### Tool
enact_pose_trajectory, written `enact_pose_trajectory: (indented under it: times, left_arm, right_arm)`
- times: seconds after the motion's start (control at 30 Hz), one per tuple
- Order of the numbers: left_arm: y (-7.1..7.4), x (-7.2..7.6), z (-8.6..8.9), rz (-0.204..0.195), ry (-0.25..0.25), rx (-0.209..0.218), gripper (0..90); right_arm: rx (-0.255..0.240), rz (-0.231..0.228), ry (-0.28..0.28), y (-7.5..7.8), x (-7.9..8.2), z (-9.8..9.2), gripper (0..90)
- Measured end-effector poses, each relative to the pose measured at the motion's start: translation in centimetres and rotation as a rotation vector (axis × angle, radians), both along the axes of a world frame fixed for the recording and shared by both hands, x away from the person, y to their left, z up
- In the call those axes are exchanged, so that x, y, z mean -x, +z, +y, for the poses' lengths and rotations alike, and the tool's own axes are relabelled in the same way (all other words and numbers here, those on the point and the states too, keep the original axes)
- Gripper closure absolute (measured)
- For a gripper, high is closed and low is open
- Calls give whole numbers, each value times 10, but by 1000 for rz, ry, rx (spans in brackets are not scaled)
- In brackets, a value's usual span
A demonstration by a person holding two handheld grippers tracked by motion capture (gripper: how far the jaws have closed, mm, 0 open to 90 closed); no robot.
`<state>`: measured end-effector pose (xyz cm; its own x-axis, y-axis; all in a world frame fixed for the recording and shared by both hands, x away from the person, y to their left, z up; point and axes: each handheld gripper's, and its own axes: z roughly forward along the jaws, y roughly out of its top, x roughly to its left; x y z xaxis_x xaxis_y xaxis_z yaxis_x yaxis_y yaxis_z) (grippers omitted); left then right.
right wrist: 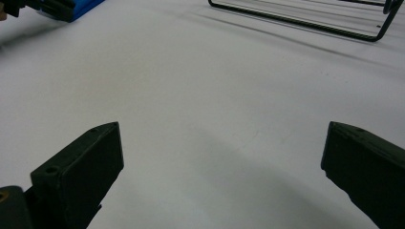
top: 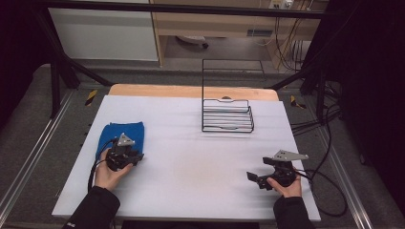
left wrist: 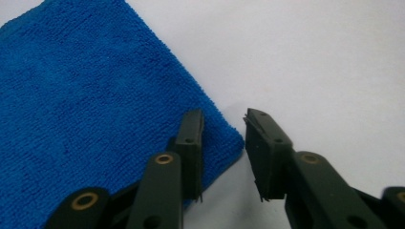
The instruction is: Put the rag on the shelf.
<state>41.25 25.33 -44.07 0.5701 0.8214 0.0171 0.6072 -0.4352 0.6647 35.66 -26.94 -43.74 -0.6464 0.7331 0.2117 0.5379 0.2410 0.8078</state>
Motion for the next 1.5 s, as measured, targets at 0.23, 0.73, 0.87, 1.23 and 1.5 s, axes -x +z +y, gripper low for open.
enact_pose_trajectory:
  times: [0.23, 0.73, 0.87, 1.23, 1.5]
  left_arm:
    - [-1, -2, 1, -13, 0, -11, 803]
    - [14, 6, 0, -36, 7, 81, 861]
    - [21, 12, -4, -29, -10, 136, 861]
    - [29, 32, -41, 16, -87, 218, 860]
    - [31, 43, -75, 19, -122, 250, 860]
  right_arm:
    - [1, 0, -2, 0, 0, 0, 12]
    - [0, -8, -3, 0, -1, -1, 12]
    - [0, -7, -2, 0, 0, -1, 12]
    - [3, -7, -1, 0, -1, -1, 13]
    - [7, -5, -4, 0, 0, 0, 13]
